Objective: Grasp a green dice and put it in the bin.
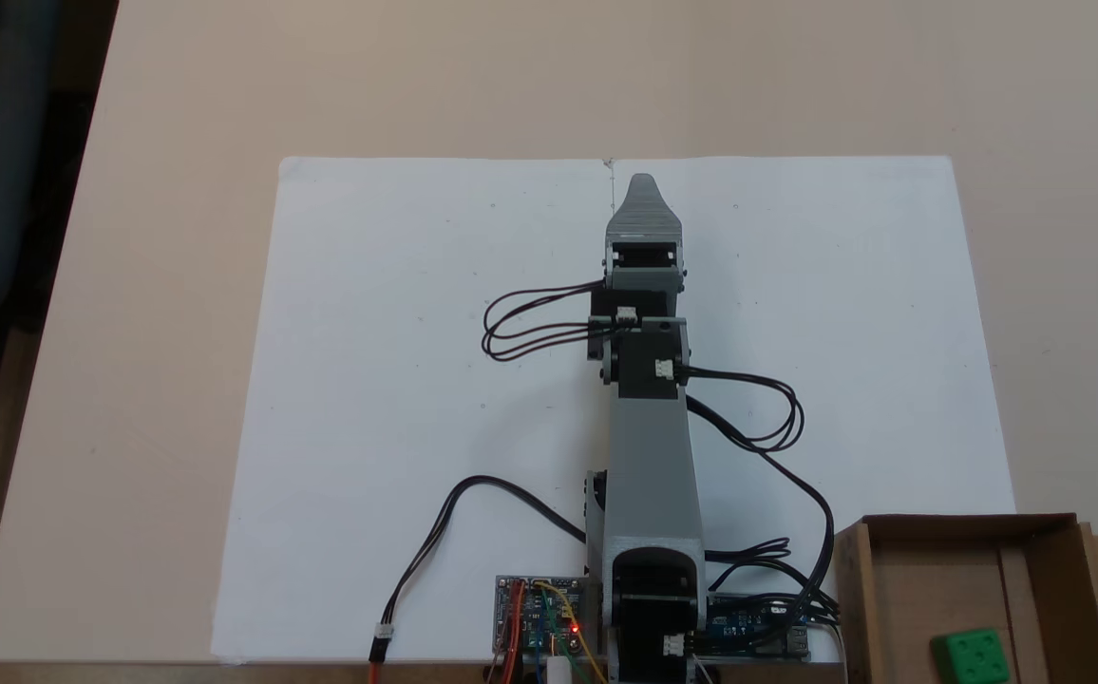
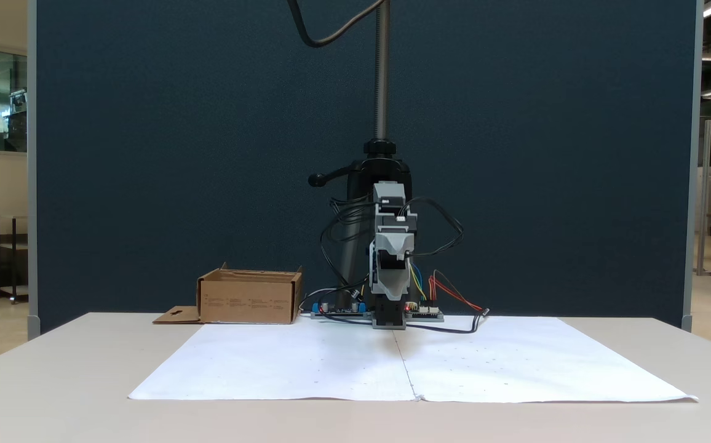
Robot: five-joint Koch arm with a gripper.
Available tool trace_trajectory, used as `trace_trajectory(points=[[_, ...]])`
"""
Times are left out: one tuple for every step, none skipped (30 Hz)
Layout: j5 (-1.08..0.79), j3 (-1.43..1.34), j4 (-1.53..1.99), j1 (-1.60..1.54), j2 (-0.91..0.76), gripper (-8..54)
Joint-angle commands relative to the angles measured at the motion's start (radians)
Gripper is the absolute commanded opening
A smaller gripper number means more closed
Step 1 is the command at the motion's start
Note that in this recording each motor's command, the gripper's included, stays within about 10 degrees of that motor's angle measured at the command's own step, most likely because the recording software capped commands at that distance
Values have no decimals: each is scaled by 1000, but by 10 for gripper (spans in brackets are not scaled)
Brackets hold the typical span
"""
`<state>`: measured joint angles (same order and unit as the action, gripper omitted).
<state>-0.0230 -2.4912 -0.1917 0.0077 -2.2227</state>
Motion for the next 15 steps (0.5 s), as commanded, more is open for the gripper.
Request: trace_trajectory(points=[[44, -34, -164, 14, -51, 437], [43, -69, -194, 12, -64, 437], [41, -103, -231, 12, -75, 437], [37, -135, -267, 12, -87, 437], [37, -163, -299, 11, -100, 437], [35, -190, -334, 11, -118, 437], [35, -215, -365, 9, -127, 437], [35, -242, -400, 9, -132, 437], [37, -267, -431, 8, -137, 437], [37, -295, -460, 6, -144, 437], [37, -321, -497, 5, -146, 437], [37, -348, -526, 5, -147, 437], [37, -374, -561, 3, -147, 437], [37, -399, -593, 3, -147, 437], [35, -422, -627, 3, -149, 438]])
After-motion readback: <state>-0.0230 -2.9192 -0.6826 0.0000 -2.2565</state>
